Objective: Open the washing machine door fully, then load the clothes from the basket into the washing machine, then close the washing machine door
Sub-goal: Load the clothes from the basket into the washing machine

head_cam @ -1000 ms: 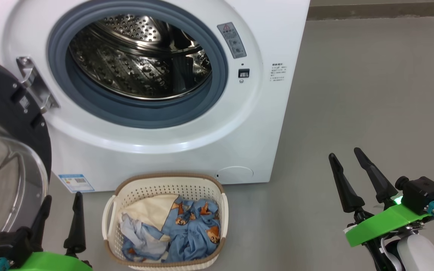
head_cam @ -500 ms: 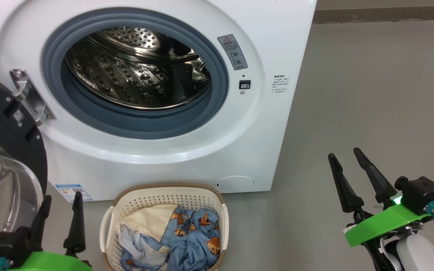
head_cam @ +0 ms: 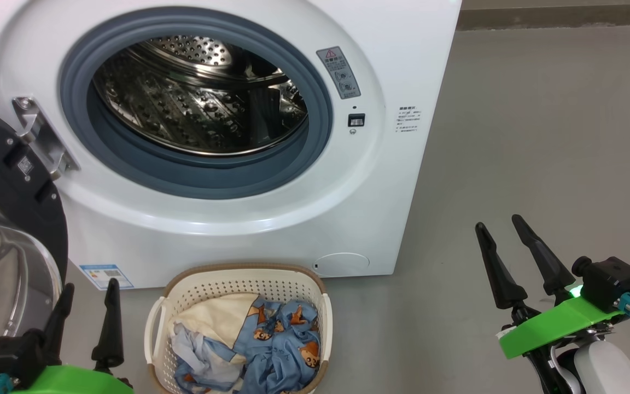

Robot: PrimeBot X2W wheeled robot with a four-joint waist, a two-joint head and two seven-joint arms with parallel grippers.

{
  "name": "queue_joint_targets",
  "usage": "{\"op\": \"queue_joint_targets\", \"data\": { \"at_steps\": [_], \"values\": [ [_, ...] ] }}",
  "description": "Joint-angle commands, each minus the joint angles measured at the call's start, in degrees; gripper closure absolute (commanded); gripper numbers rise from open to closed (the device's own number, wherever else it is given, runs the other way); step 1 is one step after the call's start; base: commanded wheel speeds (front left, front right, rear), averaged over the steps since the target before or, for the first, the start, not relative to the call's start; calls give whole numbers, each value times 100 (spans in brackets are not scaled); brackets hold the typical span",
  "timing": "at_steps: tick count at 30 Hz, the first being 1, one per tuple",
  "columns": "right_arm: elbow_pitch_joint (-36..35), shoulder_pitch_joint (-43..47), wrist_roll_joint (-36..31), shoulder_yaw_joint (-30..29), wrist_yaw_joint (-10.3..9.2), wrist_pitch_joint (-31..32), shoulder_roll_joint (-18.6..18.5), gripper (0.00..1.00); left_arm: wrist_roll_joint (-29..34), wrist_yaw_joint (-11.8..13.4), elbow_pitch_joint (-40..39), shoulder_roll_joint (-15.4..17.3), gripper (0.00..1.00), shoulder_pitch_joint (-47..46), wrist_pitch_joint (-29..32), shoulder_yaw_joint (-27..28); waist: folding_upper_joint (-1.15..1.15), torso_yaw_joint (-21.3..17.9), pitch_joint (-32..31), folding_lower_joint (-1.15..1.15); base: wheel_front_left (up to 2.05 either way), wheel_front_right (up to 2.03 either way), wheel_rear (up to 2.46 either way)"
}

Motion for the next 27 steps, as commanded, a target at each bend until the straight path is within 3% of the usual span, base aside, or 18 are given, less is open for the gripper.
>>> {"op": "queue_joint_targets", "data": {
  "at_steps": [1,12,27],
  "values": [
    [-168,-80,-69,93,9,-69,-24,0,12,17,-121,185,0,-275,-36,233,0,0,15,0,0,0,0],
    [-223,-114,-102,50,9,-69,-24,0,37,51,-153,241,0,-316,-25,196,0,-27,212,0,0,0,0],
    [-311,-395,-238,68,9,-69,148,0,28,-102,-178,325,0,-762,74,65,0,-158,1102,0,0,0,0]
  ]
}}
